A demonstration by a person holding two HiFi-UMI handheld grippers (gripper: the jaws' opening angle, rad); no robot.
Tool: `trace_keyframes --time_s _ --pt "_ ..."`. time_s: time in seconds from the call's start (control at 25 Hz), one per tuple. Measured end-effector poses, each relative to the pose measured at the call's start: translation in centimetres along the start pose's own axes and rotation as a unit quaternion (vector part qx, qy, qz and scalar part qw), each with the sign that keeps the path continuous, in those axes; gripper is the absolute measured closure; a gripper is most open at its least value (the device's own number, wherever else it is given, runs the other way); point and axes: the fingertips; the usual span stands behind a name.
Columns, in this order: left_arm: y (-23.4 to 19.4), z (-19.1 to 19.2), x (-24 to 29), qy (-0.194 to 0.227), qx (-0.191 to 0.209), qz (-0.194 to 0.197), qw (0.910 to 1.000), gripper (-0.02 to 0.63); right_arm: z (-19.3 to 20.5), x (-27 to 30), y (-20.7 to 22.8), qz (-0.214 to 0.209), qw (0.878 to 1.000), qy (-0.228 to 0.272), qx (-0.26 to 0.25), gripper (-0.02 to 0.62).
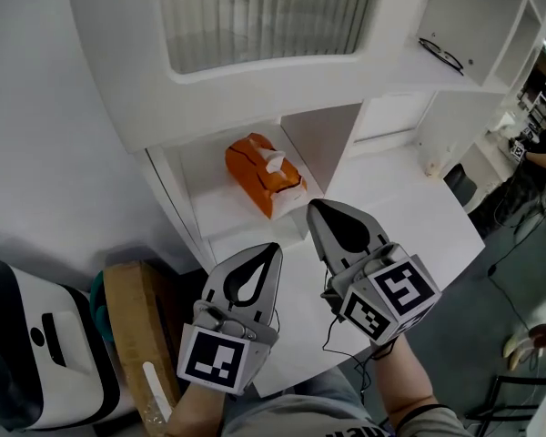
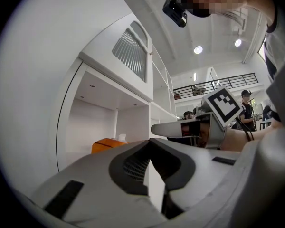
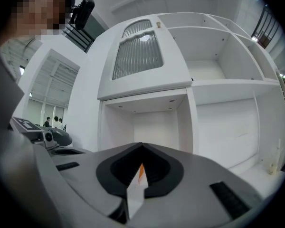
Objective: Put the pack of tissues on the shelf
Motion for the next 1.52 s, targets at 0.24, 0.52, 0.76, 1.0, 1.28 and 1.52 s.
trace_keyframes --time_s 0.24,0.52,0.76,1.0,1.28,1.52 --pt "1.7 0.0 -0.2 -0.001 0.008 0.02 0.9998 0.58 -0.9 -2.6 -0.5 0.009 1.0 0.015 0.004 0.603" --pt "3.1 0.2 -0.5 -0.004 0.012 0.038 0.9992 0.58 -1.0 -4.9 -1.2 0.019 1.0 0.016 0.001 0.603" --pt "4.2 0.3 -0.9 -0.008 0.02 0.052 0.9984 0.58 -1.0 -6.5 -2.1 0.025 0.999 0.023 0.003 0.603" --pt "5.3 0.4 -1.6 -0.01 0.024 0.062 0.9978 0.58 -0.7 -7.9 -3.5 0.024 0.999 0.025 0.003 0.603" --pt "6.2 0.5 -2.6 -0.007 0.025 0.068 0.9973 0.58 -0.6 -9.5 -4.9 0.024 0.999 0.03 0.007 0.604" --pt "7.0 0.5 -3.2 -0.003 0.028 0.074 0.9969 0.58 -0.7 -10.5 -5.8 0.023 0.999 0.032 0.007 0.604"
Point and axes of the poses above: the fingertips, and each gripper's own axes: x forward along the fingers, y to its right, z out of its underside, and after that the axes turned 15 degrees about -x, right-handed
